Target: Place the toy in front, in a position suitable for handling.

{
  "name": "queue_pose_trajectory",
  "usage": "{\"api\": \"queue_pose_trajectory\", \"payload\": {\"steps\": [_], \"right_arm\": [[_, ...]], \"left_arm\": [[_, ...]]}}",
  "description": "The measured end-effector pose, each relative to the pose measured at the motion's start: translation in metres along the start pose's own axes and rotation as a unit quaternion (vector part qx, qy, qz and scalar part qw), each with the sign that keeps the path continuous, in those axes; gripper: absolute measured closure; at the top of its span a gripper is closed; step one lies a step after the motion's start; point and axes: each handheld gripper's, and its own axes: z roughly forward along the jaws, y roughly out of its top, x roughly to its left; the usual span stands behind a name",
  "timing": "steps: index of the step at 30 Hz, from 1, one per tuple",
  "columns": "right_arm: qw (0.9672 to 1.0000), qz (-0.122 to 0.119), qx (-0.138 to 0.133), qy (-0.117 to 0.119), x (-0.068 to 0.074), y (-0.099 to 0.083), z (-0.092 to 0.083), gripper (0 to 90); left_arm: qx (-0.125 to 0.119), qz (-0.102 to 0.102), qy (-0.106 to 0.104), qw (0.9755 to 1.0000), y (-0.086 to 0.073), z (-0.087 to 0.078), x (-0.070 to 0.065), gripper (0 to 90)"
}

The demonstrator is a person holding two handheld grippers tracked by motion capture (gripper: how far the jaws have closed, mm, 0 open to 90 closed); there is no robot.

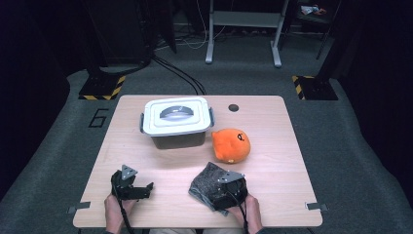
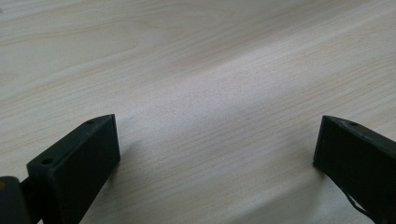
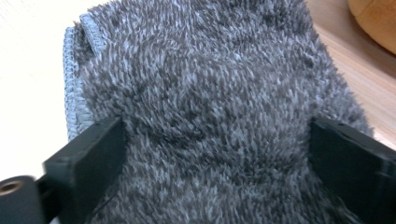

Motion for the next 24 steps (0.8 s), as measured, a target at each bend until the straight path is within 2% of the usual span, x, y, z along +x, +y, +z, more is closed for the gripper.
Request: {"api": "queue_pose_trajectory", "payload": {"steps": [3,4,7,10,12,16,19,24], "right_arm": [[1.0000,0.002,0.002,0.001,-0.002,0.000,-0.003,16.7],[1.0000,-0.004,0.002,0.002,-0.003,0.001,-0.004,20.1],[1.0000,-0.005,0.000,0.005,-0.004,0.001,-0.006,34.5],[0.9998,-0.017,-0.005,0.013,-0.005,0.002,-0.008,48.7],[0.9997,-0.013,-0.006,0.018,-0.004,0.002,-0.008,55.1],[0.9993,-0.023,-0.010,0.027,-0.006,0.002,-0.009,68.9],[0.9987,-0.031,-0.015,0.039,-0.007,0.001,-0.009,73.5],[0.9976,-0.029,-0.023,0.059,-0.010,-0.001,-0.016,74.2]], "left_arm": [[0.000,0.000,0.000,1.0000,0.000,0.000,0.000,0.0],[0.000,0.000,0.000,1.0000,0.000,0.000,0.000,0.0],[0.000,0.000,0.000,1.0000,0.000,0.000,0.000,0.0],[0.000,0.000,0.000,1.0000,0.000,0.000,0.000,0.0],[0.000,0.000,0.000,1.0000,0.000,0.000,0.000,0.0],[0.000,0.000,0.000,1.0000,0.000,0.000,0.000,0.0],[0.000,0.000,0.000,1.0000,0.000,0.000,0.000,0.0],[-0.001,-0.002,0.000,1.0000,0.000,0.000,0.000,0.0]]}}
